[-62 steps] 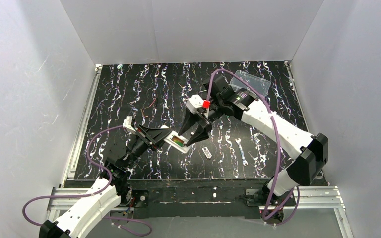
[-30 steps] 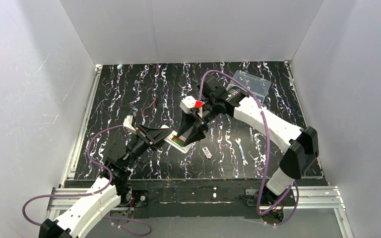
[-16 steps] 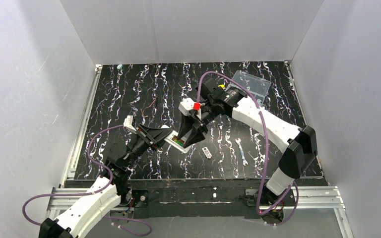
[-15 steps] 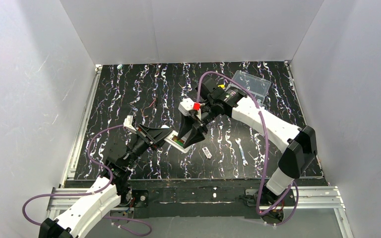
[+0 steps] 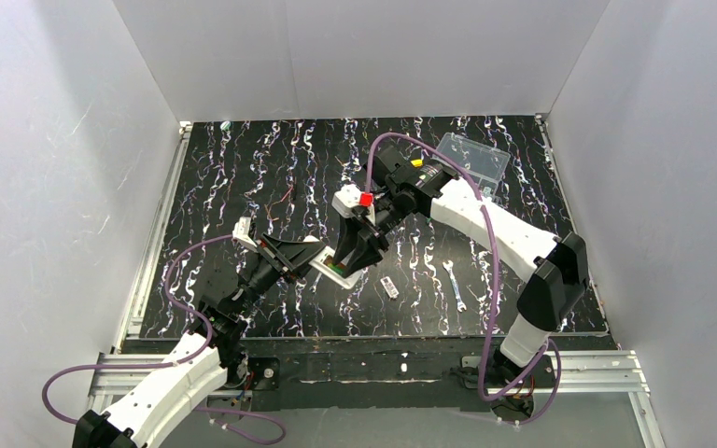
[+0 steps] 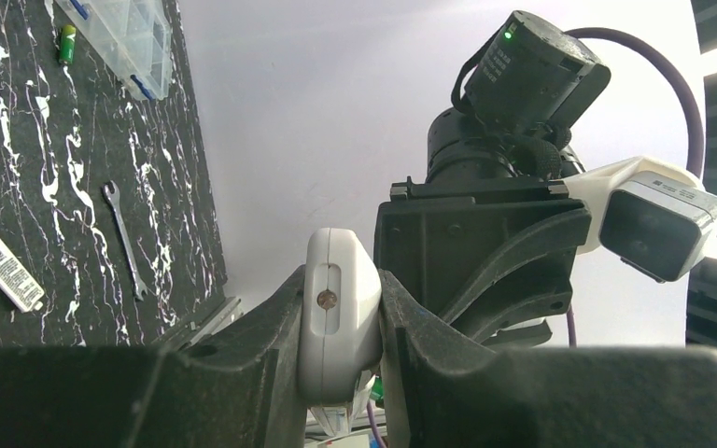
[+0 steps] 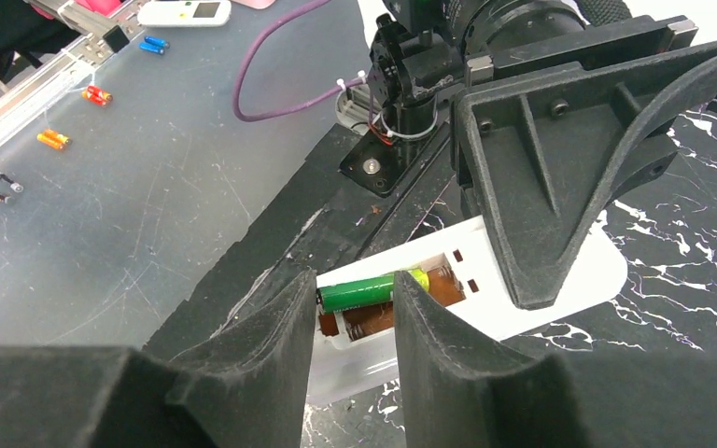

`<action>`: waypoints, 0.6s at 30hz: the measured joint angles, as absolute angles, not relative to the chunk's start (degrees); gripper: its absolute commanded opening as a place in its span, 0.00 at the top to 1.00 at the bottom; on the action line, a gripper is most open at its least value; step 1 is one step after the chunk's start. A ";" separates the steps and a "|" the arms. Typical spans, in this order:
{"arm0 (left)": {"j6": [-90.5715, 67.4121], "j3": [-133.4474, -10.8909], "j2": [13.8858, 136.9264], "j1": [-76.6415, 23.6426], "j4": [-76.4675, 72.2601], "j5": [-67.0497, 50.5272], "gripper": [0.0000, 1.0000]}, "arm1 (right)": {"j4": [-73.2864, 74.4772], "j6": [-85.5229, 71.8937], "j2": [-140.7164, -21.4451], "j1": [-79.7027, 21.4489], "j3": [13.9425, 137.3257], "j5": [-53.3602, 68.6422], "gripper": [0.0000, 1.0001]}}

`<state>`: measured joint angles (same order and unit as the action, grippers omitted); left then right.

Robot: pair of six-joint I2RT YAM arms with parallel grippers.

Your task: Load the batteries into the remote control

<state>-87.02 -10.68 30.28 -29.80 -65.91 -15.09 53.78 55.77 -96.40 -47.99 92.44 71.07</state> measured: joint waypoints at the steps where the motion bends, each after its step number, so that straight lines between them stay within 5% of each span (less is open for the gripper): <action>1: -87.02 -10.68 30.28 -29.80 -65.91 -15.07 1.00 | 53.91 55.79 -96.51 -48.01 92.55 71.07 0.59; 18: -86.52 -10.68 30.28 -29.80 -64.79 -14.87 1.00 | 55.16 55.99 -97.36 -48.69 94.00 68.93 0.63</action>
